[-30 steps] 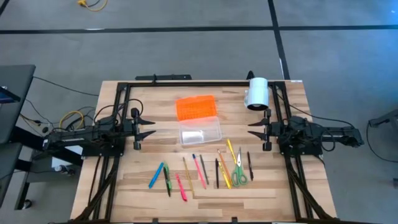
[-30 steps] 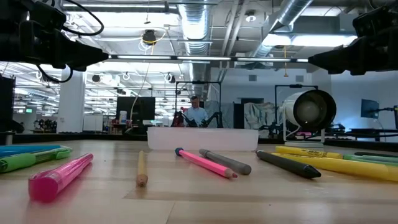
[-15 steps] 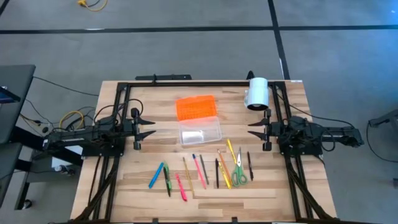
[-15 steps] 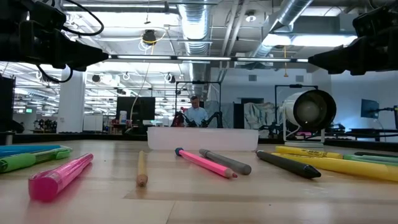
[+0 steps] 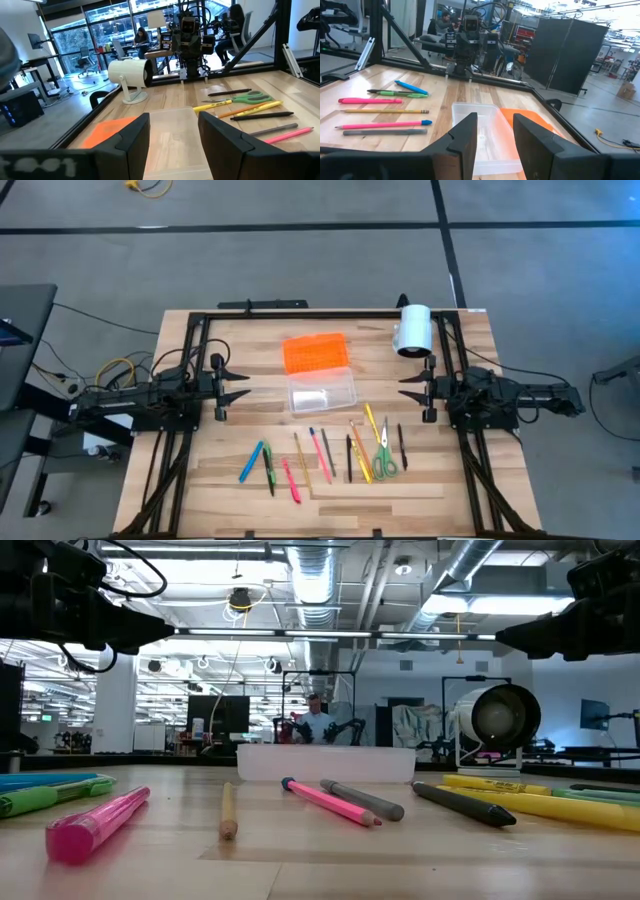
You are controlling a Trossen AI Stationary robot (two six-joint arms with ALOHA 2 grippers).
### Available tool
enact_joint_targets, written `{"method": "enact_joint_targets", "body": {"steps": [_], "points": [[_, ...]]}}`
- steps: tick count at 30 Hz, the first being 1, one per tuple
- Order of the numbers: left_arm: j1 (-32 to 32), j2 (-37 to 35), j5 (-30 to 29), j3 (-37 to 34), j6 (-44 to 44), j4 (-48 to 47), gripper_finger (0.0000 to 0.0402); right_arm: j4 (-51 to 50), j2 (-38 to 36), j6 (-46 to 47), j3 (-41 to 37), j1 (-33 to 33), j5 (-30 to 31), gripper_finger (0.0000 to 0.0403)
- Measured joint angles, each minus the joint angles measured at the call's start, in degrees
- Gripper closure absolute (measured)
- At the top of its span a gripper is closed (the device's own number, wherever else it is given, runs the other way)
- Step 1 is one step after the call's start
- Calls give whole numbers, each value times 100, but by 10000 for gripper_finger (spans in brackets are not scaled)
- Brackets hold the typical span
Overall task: Pick & place school supplies into a supply box
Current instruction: Put the blue pen into the supply box
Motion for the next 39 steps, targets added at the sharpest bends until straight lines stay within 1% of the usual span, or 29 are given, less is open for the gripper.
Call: {"method": "enact_joint_targets", "body": {"steps": [4,7,12,15,18,22,24,26,30,33,36,39], "points": [[1,-1,0,-2,-31,3,242,1,2,0,1,-1,0,282],[0,-2,-6,0,-266,64,242,-1,2,0,0,0,0,282],[0,0,170,0,-1149,160,242,1,1,0,1,0,0,282],[0,0,185,0,-1486,159,242,29,2,0,1,-22,3,282],[0,0,186,0,-1393,197,242,322,-2,127,1,-5,4,282],[0,0,186,0,-1049,190,242,425,0,948,1,60,4,282],[0,0,186,0,-996,150,242,406,2,1166,1,69,4,282],[0,2,128,7,-1052,215,242,412,0,1194,1,69,4,282],[-2,0,-477,23,-1569,123,242,415,2,1154,0,31,53,282],[0,3,-591,34,-2019,29,242,426,2,1154,1,-61,68,282],[0,56,-556,37,-1854,4,242,362,2,1153,1,-112,68,282],[0,57,-594,42,-1421,-8,242,413,2,1151,0,-178,64,282]]}}
